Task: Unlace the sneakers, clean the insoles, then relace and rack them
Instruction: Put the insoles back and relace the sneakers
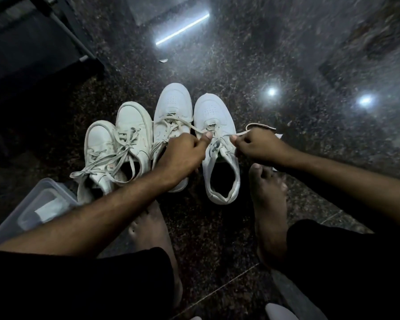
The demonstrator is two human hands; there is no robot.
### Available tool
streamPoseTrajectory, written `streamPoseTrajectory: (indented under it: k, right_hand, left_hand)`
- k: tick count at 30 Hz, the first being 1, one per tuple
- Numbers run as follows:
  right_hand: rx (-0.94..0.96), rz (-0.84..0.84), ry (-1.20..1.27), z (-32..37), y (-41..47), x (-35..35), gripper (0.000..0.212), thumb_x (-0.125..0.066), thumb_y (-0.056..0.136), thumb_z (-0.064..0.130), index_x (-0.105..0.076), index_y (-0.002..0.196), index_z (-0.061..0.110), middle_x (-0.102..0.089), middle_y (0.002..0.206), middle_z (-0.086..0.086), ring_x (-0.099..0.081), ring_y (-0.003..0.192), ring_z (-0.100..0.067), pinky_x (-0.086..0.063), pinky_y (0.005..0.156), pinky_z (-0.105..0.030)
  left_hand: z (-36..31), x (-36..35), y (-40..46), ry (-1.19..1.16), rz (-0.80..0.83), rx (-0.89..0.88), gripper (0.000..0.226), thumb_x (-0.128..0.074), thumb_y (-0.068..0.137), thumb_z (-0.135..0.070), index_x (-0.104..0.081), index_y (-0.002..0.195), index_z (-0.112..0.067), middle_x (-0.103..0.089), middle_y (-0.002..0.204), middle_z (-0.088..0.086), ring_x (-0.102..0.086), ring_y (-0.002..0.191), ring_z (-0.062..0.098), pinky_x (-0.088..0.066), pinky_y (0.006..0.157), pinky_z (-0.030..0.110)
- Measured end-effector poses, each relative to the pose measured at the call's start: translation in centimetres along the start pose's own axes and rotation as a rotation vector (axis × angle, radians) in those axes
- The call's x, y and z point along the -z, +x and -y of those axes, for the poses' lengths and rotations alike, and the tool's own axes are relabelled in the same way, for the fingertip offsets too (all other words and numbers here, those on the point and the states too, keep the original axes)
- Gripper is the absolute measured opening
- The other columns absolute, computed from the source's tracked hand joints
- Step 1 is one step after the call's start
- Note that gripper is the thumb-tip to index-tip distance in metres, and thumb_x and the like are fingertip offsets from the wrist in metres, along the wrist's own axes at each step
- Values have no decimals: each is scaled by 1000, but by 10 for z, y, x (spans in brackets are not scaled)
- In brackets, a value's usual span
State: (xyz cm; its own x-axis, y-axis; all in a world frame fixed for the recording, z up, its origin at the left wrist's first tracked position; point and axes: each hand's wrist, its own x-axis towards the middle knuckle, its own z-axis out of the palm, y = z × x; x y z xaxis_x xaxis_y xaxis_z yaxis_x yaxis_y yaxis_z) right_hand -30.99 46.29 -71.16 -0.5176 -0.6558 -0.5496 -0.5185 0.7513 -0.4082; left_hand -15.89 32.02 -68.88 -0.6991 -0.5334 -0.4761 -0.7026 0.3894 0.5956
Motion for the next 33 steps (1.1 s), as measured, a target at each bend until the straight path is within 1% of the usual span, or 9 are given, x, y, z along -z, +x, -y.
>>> streamPoseTrajectory:
  k: [4,7,9,15,20,23,26,29,33]
  right_hand:
    - [-117,50,621,6,6,-14,52,-49,96,55,-73,81,11,-72,79,-1,-67,75,-23,-50,71,-34]
    - [-251,156,997,13,11,-13,34,-54,98,44,-67,86,15,-63,80,-1,-53,70,-14,-39,66,-28]
    - [-327,225,1112,19,15,-10,27,-56,98,41,-65,89,17,-63,80,2,-52,72,-10,-38,68,-25]
    - [-327,225,1205,26,18,-7,23,-61,94,40,-58,79,23,-50,71,5,-40,64,-9,-31,62,-26]
    - [-173,103,1227,27,15,-2,16,-60,97,31,-60,85,21,-54,73,5,-46,66,-8,-36,64,-25]
    - [-170,107,1250,26,14,-1,12,-61,97,27,-61,93,16,-56,74,1,-48,64,-9,-39,60,-23]
    - [-172,111,1247,23,14,-3,12,-62,96,25,-62,93,13,-55,72,-1,-46,60,-8,-40,58,-23]
    - [-155,123,1224,21,12,-3,13,-61,96,24,-62,95,12,-56,66,4,-45,55,-6,-41,55,-21]
    - [-138,104,1187,18,11,-3,9,-61,96,23,-63,91,16,-62,69,6,-52,58,-4,-43,60,-20]
  left_hand:
    - [-2,-11,-1,-152,33,-28,64,-44,95,-69,-65,81,-10,-70,69,3,-65,61,15,-56,67,41]
    - [-1,-18,2,-169,4,-139,41,-64,89,-59,-64,103,-20,-65,97,-4,-62,82,4,-49,72,22]
    - [5,-23,6,-163,29,-193,42,-75,84,-50,-64,112,-20,-62,108,-1,-63,94,7,-52,82,24]
    - [10,-21,10,-245,-77,-214,18,-76,86,-32,-76,104,-27,-69,102,-8,-66,86,2,-53,77,22]
    - [12,-21,10,-133,-16,-351,42,-84,78,-34,-73,118,-27,-55,118,-6,-54,111,2,-36,90,4]
    - [14,-21,9,-34,-43,-451,43,-86,75,-34,-74,115,-25,-52,119,-2,-56,110,10,-47,95,25]
    - [11,-18,11,164,-114,-593,28,-82,78,-38,-78,102,-23,-57,114,0,-60,100,17,-54,80,41]
    - [11,-19,13,218,-142,-700,18,-79,81,-35,-80,93,-21,-62,110,4,-61,97,22,-53,76,43]
    - [14,-20,14,38,-134,-707,12,-78,84,-29,-80,91,-19,-63,107,1,-61,100,16,-51,82,34]
